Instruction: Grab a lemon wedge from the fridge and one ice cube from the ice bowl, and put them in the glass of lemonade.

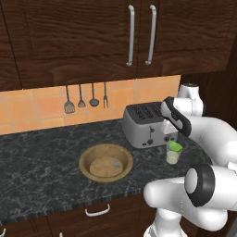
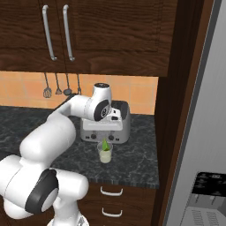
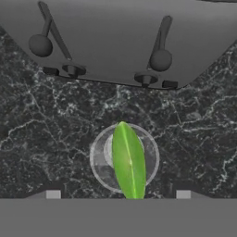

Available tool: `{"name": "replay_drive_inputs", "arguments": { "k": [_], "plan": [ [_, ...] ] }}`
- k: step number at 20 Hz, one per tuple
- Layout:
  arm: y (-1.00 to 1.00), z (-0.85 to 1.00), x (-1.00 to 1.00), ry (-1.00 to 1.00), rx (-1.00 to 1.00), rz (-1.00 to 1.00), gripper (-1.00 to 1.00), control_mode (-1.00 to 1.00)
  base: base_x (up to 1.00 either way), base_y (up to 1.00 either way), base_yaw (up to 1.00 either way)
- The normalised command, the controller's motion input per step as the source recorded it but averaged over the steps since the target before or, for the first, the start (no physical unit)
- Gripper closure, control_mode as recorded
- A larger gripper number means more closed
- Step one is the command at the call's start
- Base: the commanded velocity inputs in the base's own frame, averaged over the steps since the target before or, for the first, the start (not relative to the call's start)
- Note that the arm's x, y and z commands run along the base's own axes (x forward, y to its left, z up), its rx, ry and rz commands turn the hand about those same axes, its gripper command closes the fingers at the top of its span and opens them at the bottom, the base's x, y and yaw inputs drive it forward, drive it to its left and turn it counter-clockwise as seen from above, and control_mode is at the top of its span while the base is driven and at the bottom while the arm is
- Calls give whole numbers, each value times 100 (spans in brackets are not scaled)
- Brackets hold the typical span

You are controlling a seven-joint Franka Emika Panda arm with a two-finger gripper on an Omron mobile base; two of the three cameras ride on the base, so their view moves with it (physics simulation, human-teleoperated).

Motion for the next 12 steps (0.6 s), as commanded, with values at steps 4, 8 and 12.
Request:
{"name": "replay_drive_inputs", "arguments": {
  "k": [4,8,12],
  "plan": [
    [0,0,0,0,0,0,-100,-100,0,0,0],
    [0,0,-1,0,0,0,-100,-100,0,0,0],
    [-5,0,-19,-3,1,0,-100,-100,0,0,0]
  ]
}}
